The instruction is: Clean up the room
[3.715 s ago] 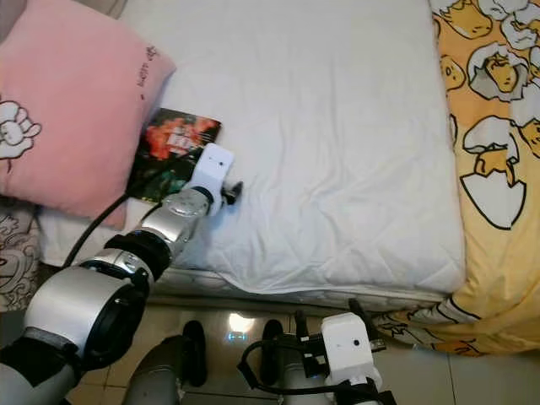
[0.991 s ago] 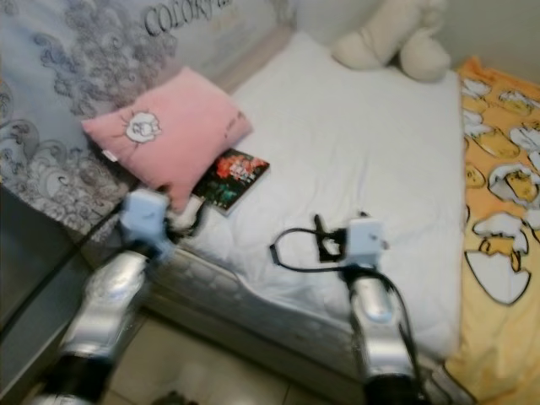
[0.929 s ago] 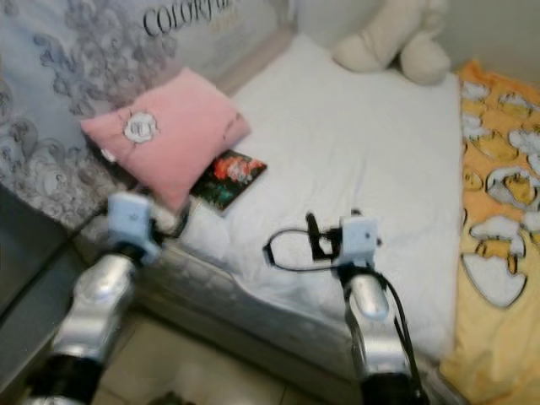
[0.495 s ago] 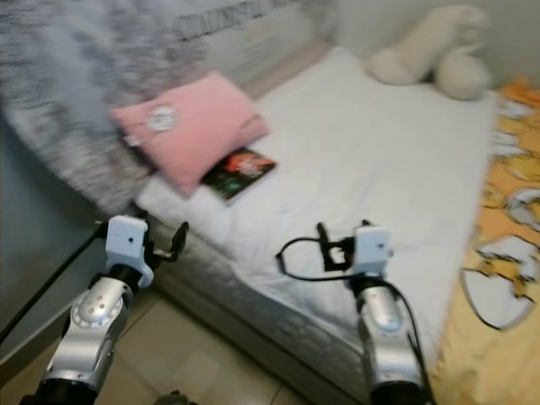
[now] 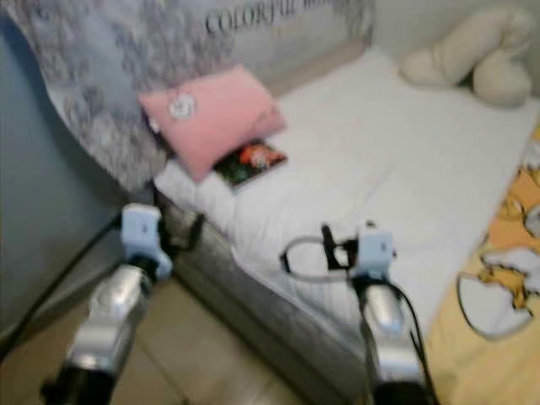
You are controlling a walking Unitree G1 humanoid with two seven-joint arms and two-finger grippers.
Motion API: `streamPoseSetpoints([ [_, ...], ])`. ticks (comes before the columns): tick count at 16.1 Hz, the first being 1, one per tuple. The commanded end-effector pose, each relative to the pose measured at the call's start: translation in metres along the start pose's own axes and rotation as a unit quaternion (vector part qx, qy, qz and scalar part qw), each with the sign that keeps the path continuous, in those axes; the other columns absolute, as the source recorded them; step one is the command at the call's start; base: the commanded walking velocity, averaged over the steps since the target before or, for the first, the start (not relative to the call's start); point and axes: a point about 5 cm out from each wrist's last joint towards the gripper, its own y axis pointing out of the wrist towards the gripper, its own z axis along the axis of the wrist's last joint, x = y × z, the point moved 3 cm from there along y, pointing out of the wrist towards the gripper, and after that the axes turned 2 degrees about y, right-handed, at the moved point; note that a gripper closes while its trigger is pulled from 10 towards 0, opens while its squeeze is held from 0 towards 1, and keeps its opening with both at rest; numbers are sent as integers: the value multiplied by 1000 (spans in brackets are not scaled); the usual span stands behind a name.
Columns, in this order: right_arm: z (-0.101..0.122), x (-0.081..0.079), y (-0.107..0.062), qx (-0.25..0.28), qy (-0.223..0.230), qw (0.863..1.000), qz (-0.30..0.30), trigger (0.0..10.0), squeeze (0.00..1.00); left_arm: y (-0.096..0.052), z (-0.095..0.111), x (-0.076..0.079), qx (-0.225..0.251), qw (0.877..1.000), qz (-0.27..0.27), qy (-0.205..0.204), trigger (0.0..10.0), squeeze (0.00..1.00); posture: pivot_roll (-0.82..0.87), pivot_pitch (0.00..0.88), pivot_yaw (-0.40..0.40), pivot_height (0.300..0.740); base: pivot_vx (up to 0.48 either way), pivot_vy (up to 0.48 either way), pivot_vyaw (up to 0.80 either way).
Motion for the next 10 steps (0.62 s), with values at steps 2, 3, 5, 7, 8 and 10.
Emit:
streamPoseSetpoints([
  [2,10,10,1,17,5,1000,-23,10000,0,0,-1,13,-2,1000,-21,15,10000,0,19,0,35,740,0,0,653],
  [3,8,12,-2,16,11,999,-26,10000,0,-2,-5,13,-11,1000,-18,13,10000,0,16,0,40,740,0,0,619],
  [5,-4,14,-16,-3,33,999,-30,10000,0,-10,-14,1,-33,998,-11,57,10000,0,17,0,42,740,0,0,597],
  [7,-24,10,-41,-41,32,999,-11,10000,0,-33,-32,-3,-72,992,-52,86,10000,0,17,0,46,740,0,0,572],
  [8,-35,13,-52,-65,34,997,-11,10000,0,-39,-35,-3,-81,992,-55,80,10000,0,26,0,49,740,0,0,569],
  [10,-48,21,-61,-90,45,995,-27,10000,0,-30,-23,0,-56,995,-41,78,10000,0,35,0,48,740,0,0,569],
])
